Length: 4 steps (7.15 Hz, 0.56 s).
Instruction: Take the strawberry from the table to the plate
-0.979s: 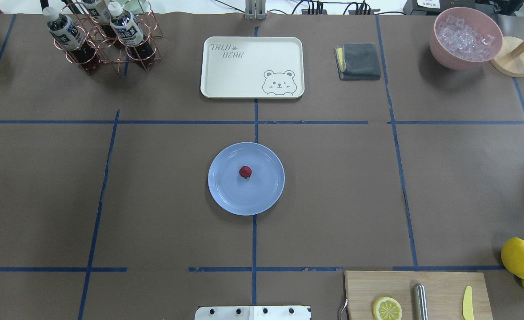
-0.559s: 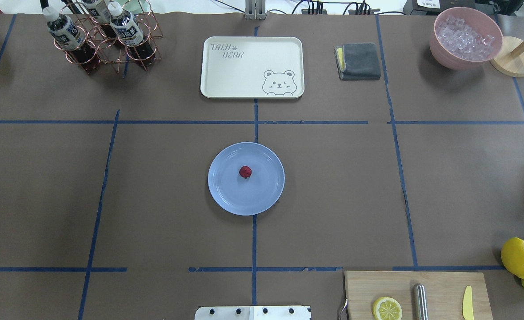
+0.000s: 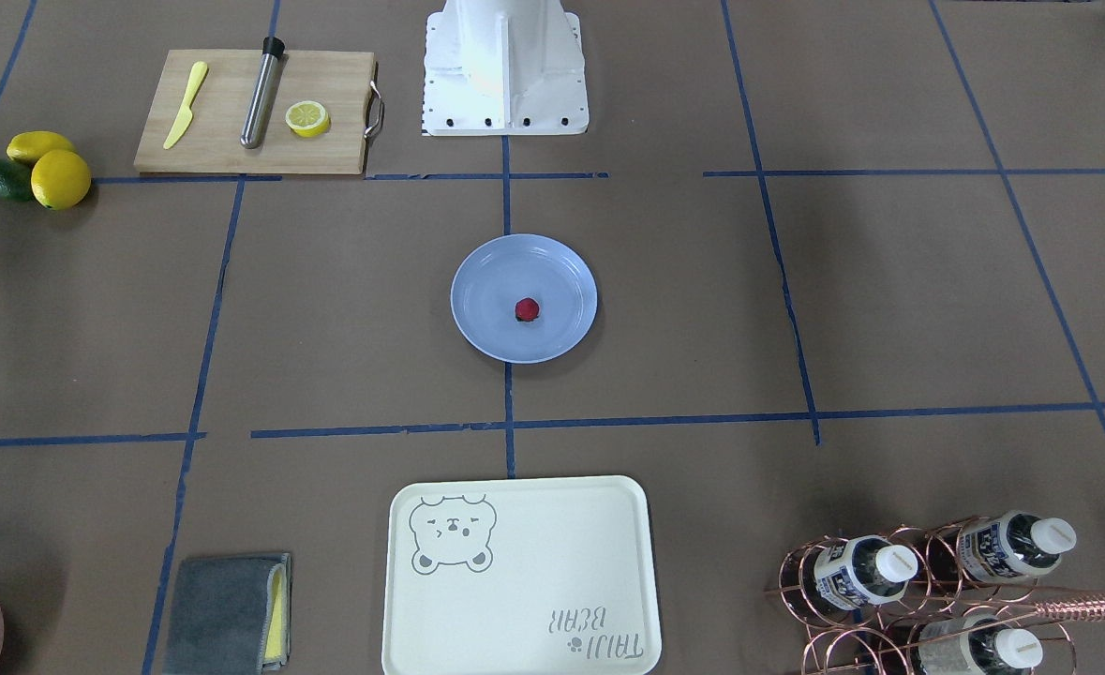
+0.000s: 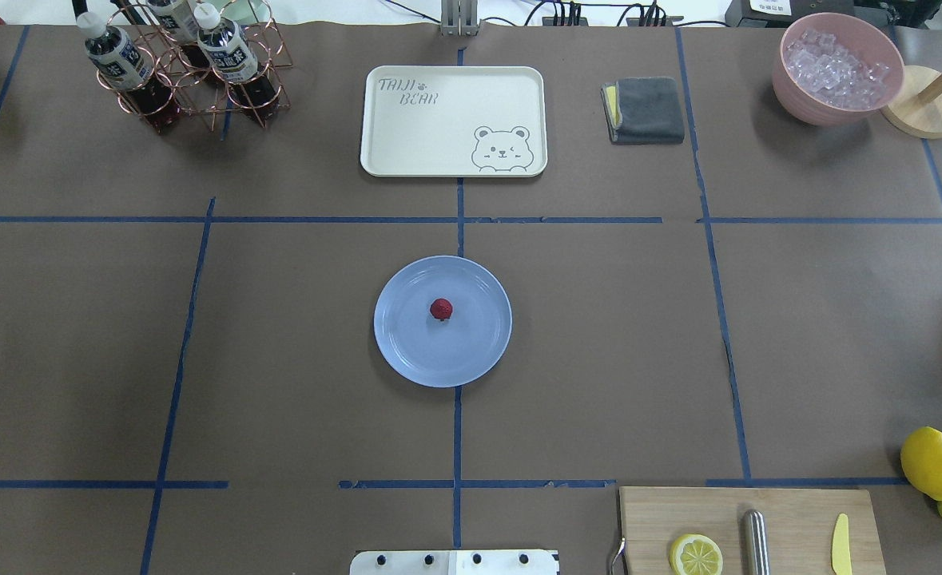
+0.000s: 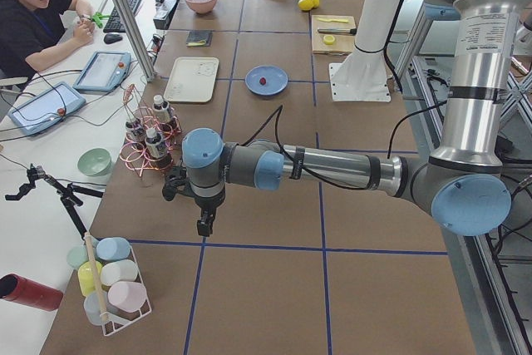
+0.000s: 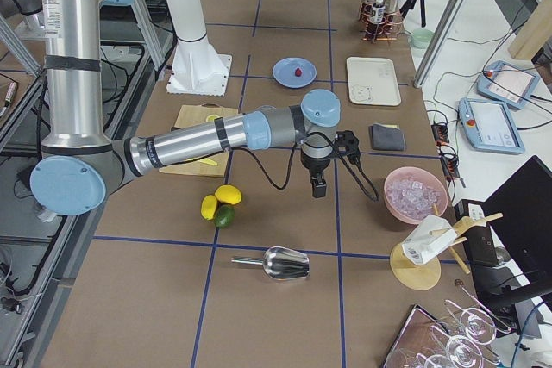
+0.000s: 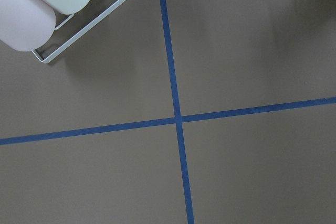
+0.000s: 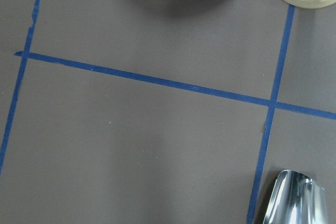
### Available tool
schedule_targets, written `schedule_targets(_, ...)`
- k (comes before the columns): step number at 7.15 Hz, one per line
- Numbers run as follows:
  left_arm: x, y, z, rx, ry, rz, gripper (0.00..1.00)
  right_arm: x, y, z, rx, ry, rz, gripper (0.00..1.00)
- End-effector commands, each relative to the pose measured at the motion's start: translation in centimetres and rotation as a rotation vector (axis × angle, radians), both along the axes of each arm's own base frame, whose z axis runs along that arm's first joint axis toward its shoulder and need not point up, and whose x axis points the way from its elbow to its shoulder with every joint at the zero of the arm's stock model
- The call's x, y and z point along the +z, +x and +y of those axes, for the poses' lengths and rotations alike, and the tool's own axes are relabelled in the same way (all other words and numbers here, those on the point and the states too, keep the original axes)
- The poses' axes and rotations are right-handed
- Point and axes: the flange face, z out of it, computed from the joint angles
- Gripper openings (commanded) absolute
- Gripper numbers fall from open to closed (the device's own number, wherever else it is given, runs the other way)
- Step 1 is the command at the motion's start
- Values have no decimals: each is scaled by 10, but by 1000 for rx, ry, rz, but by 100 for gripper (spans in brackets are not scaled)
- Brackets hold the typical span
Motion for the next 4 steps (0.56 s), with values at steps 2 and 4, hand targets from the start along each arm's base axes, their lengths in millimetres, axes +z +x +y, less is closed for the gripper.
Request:
schedule_targets(2,5,7,2,9,-12,-7,100,48,47,16,84,-87,5,100)
schedule_targets(4,4,6,6,7,-10,-9,100,78,72,23,47,-57,13,100)
